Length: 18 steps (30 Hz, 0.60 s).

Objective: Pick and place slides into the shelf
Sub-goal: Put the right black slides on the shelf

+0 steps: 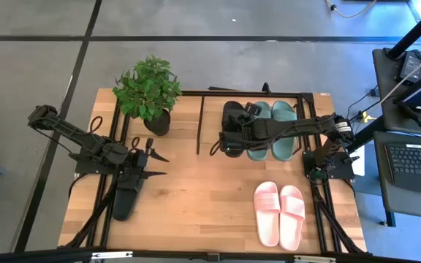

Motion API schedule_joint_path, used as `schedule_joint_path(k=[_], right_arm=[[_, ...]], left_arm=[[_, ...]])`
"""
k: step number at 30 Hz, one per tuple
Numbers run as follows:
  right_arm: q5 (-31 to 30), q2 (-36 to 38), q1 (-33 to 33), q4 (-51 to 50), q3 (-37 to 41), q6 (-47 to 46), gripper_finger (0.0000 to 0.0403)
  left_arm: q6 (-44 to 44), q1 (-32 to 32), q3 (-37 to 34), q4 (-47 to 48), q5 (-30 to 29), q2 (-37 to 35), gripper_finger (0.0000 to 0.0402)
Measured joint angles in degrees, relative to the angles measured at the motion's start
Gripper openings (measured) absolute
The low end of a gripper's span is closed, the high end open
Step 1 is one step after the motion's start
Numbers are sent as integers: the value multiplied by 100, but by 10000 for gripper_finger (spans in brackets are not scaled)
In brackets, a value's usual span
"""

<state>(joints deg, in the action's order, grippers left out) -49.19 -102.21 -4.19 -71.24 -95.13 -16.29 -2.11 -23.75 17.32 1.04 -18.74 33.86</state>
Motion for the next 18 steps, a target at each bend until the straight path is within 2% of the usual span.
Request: schedule_joint_path(k=[10, 18], right_arm=[[2, 0, 0, -30, 4, -14, 96], [0, 0, 0, -44, 4, -97, 100]], left_arm=[[2, 0, 0, 0, 0, 1, 204], [15, -1, 0, 0, 0, 1, 204]])
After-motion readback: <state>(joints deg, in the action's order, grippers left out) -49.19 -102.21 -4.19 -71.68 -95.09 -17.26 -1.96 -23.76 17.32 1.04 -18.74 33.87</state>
